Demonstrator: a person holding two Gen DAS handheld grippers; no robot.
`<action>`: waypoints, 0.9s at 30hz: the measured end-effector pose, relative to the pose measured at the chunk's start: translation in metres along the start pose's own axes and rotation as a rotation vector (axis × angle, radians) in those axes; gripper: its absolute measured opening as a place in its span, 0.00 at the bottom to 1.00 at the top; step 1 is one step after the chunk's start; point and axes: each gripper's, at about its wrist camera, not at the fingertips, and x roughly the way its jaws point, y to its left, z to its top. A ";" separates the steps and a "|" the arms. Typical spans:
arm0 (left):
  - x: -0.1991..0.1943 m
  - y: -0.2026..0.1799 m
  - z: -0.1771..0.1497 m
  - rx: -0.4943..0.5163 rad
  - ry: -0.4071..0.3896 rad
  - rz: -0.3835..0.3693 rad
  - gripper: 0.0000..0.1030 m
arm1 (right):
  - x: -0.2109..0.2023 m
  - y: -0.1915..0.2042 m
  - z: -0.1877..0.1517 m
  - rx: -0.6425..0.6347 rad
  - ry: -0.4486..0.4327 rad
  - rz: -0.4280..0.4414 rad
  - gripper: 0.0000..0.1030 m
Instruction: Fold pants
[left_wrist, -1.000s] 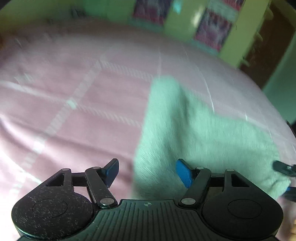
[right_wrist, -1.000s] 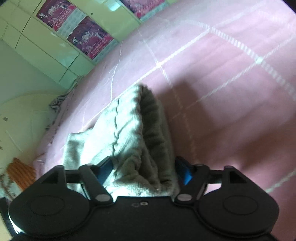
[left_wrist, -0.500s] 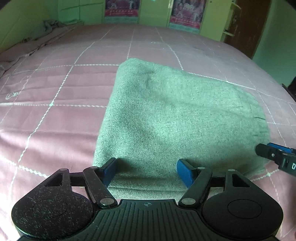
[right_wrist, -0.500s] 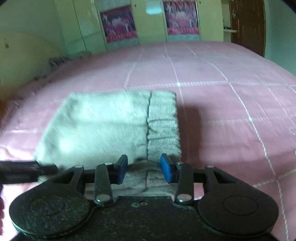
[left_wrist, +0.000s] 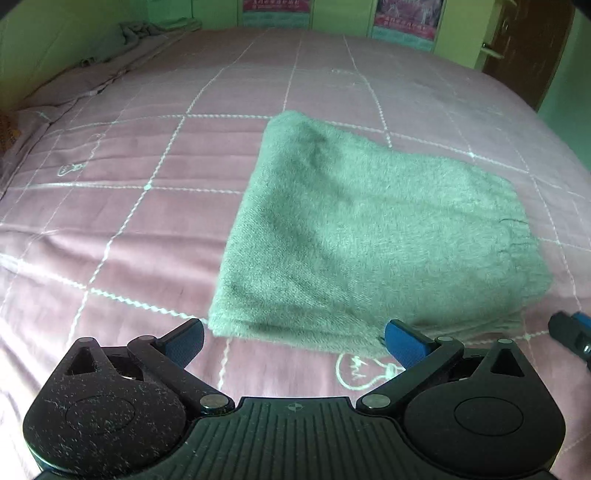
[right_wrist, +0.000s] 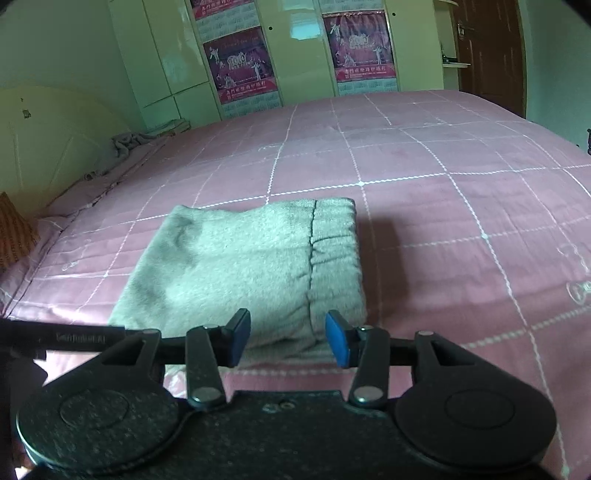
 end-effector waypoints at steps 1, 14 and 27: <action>-0.008 0.001 -0.003 -0.015 -0.049 0.005 1.00 | -0.003 0.000 -0.002 0.003 -0.002 0.002 0.51; -0.095 -0.009 -0.019 0.069 -0.238 0.033 1.00 | -0.043 0.006 -0.014 0.046 -0.012 0.041 0.60; -0.146 -0.004 -0.048 0.074 -0.202 0.152 1.00 | -0.115 0.028 -0.021 0.037 -0.085 0.089 0.71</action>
